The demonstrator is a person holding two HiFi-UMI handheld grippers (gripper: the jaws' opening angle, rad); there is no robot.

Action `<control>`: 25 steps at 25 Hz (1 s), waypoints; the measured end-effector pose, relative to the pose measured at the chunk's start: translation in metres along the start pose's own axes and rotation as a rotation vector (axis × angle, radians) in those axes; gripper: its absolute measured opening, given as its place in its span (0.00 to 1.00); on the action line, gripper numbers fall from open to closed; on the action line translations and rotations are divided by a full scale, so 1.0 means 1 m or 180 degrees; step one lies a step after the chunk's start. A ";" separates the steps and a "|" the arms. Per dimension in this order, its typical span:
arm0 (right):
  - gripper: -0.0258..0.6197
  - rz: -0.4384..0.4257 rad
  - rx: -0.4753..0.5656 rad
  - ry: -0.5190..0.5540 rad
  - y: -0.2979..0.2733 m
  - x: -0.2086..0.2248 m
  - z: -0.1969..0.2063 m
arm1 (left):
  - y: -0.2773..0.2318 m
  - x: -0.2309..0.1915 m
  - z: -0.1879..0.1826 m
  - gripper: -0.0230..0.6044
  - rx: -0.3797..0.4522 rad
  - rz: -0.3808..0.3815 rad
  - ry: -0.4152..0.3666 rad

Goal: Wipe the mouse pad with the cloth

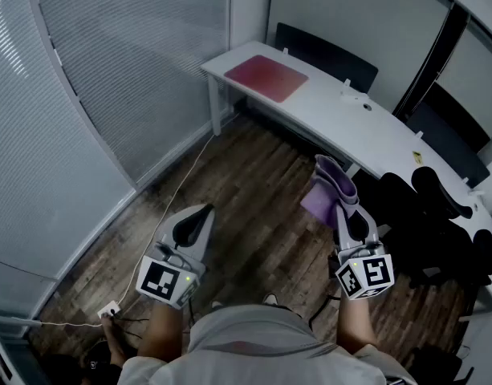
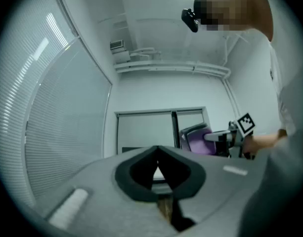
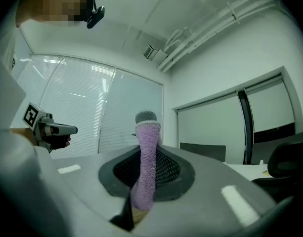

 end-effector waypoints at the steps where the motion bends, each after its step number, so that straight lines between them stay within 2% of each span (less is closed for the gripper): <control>1: 0.10 0.0002 -0.0021 -0.0006 0.003 0.000 0.001 | 0.002 0.002 0.001 0.04 -0.0016 -0.0001 0.0020; 11: 0.11 -0.0055 -0.0168 -0.0056 0.006 -0.026 0.008 | 0.033 -0.003 0.001 0.04 -0.0063 -0.0068 0.0141; 17: 0.11 -0.0095 -0.0144 -0.0199 -0.009 -0.056 0.017 | 0.065 -0.030 0.002 0.04 -0.0091 -0.0165 0.0154; 25: 0.11 -0.0126 -0.0220 -0.0072 -0.025 -0.111 0.033 | 0.112 -0.073 0.015 0.04 -0.0088 -0.0213 0.0257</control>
Point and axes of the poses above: the fingertips, and each gripper's own axes: y backward along the fingers, x to its right, z out of its underside, the point moved 10 cm from there along y, backward along the fingers, and after that the axes turned 11 degrees about x, right-handed, at the moved point
